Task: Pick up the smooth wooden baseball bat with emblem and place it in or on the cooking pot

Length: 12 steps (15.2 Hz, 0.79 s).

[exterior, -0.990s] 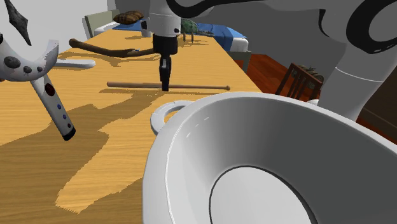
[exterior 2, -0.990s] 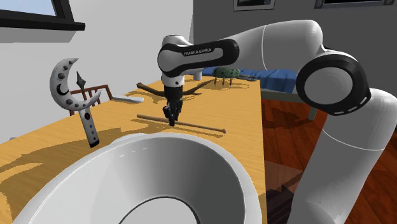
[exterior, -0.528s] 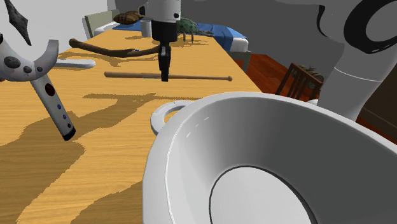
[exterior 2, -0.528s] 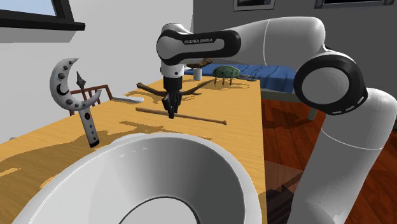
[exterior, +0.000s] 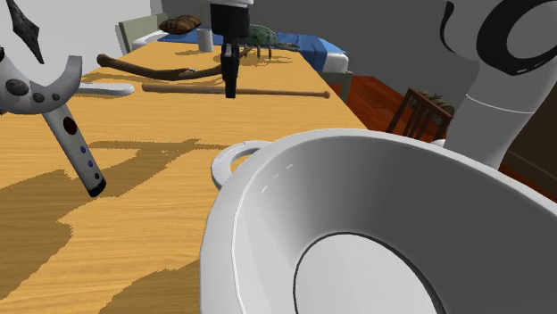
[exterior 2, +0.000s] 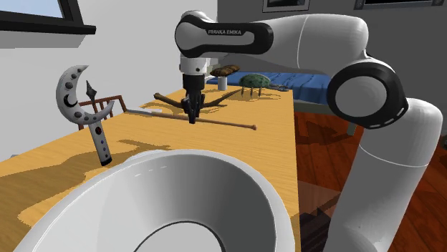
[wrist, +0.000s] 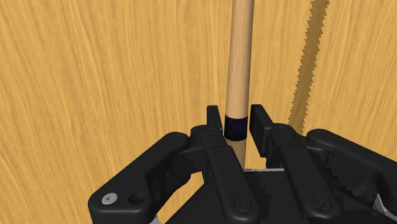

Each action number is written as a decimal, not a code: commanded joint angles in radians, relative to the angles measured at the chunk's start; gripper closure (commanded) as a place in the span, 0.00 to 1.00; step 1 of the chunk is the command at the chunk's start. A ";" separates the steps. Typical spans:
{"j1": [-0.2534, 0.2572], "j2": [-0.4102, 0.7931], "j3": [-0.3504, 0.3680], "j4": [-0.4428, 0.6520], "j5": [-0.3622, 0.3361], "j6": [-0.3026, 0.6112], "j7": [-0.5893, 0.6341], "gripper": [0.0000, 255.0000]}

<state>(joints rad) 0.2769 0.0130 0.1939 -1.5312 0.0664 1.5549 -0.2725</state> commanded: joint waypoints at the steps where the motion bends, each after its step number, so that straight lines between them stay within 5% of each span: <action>1: 0.000 0.010 0.000 0.043 -0.002 -0.033 0.002 1.00; 12: 0.009 0.093 0.006 0.304 -0.017 -0.212 0.023 1.00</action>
<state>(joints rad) 0.2840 0.0975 0.1989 -1.2556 0.0508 1.3633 -0.2521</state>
